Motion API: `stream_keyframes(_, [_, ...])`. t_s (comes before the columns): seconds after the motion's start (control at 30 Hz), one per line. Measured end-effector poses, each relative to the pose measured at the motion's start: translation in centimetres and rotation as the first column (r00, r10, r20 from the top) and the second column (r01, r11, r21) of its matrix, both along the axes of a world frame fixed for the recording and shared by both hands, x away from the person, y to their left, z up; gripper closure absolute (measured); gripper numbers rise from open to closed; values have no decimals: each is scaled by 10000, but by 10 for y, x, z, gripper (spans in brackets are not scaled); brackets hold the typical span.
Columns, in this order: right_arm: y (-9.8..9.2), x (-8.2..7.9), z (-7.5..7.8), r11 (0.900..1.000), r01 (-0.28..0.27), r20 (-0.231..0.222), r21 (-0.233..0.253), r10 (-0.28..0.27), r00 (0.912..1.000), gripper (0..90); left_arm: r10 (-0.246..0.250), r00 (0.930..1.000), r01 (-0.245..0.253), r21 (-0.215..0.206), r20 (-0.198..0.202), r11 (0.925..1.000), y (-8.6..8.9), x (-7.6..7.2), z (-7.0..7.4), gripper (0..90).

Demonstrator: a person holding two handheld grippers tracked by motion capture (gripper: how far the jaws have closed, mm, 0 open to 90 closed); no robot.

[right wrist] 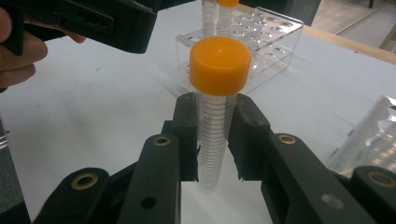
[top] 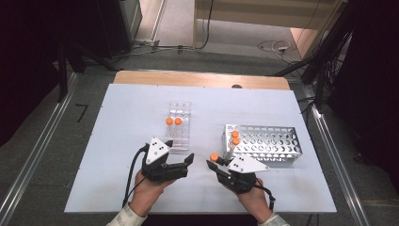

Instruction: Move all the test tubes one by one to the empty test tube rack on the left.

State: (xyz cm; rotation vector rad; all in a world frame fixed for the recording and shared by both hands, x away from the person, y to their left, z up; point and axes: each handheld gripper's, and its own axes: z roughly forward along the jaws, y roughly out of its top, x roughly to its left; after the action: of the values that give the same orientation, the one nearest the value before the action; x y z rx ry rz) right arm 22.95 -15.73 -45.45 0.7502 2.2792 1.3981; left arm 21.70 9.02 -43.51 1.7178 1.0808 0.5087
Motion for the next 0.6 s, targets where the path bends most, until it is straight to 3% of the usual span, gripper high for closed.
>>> stream_keyframes(0.3, [23, 5, -1, 9996, -291, -96, 23, 292, 9995, 716, -563, 9978, 571, -223, 348, 9981, -11, -11, 10, 193])
stream_keyframes(0.6, [40, 3, 1, 9980, -635, -42, 12, 635, 9980, 716, -1116, 9922, 1135, -330, 550, 9930, -16, -15, 10, 400])
